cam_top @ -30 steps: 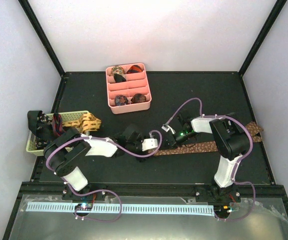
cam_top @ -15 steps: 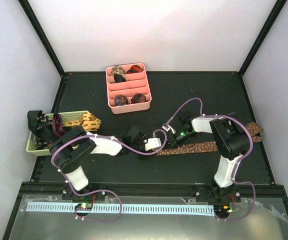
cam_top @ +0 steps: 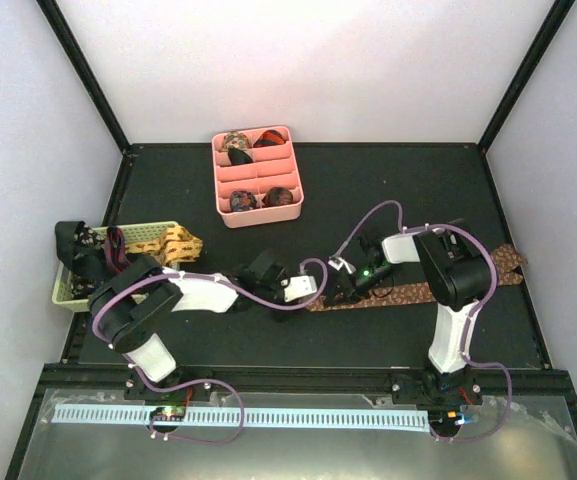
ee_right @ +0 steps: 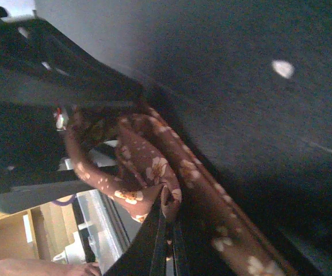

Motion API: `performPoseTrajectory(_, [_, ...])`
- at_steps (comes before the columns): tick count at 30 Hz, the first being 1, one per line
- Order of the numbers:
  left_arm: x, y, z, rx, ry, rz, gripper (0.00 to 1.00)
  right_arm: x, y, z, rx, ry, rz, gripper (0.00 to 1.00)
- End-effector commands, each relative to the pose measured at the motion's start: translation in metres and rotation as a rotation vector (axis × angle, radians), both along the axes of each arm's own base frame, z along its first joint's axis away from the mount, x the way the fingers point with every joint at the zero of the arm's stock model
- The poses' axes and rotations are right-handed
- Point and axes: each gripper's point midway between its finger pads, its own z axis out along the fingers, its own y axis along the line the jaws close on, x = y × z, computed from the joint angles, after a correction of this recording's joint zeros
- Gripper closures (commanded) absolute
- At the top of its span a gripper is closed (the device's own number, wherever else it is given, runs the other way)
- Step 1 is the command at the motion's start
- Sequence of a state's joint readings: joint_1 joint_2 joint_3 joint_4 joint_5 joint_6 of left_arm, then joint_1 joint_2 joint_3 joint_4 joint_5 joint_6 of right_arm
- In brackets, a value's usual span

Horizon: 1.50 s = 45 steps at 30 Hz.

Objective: Roll the ties
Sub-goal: Roll the tie at the center of the board.

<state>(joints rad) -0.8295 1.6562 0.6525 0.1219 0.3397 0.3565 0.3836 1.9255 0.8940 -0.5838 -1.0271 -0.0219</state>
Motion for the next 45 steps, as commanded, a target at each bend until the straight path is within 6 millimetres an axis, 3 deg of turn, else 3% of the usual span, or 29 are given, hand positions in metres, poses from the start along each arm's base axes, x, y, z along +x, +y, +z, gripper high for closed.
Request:
performPoseTrajectory(1, [-0.003, -0.005, 0.035, -0.175, -0.025, -0.031, 0.38, 0.005, -0.008, -0.012, -0.071, -0.048, 0.019, 0.98])
performPoseTrajectory(4, [-0.009, -0.003, 0.041, -0.233, -0.037, -0.034, 0.3, 0.006, -0.01, -0.016, -0.091, -0.05, 0.019, 0.99])
performPoseTrajectory(11, [-0.014, -0.005, 0.034, -0.259, -0.097, -0.082, 0.27, 0.011, -0.009, -0.018, -0.108, -0.042, 0.019, 0.98])
performPoseTrajectory(17, [0.011, -0.023, 0.038, -0.246, -0.112, -0.012, 0.16, 0.008, -0.006, -0.008, -0.068, -0.038, 0.014, 0.98])
performPoseTrajectory(22, [0.006, -0.034, 0.043, -0.292, -0.055, -0.041, 0.32, 0.006, -0.006, -0.001, -0.054, -0.059, 0.017, 0.97])
performPoseTrajectory(28, [-0.003, -0.028, 0.047, -0.304, -0.002, -0.03, 0.54, 0.008, -0.003, 0.009, -0.02, -0.066, 0.01, 0.95])
performPoseTrajectory(41, [0.015, -0.009, 0.011, -0.194, 0.143, 0.136, 0.64, 0.009, -0.001, 0.015, -0.005, -0.079, 0.007, 0.91])
performPoseTrajectory(45, [0.011, -0.008, 0.004, -0.18, 0.172, 0.117, 0.7, 0.011, 0.0, 0.019, 0.0, -0.083, 0.004, 0.75])
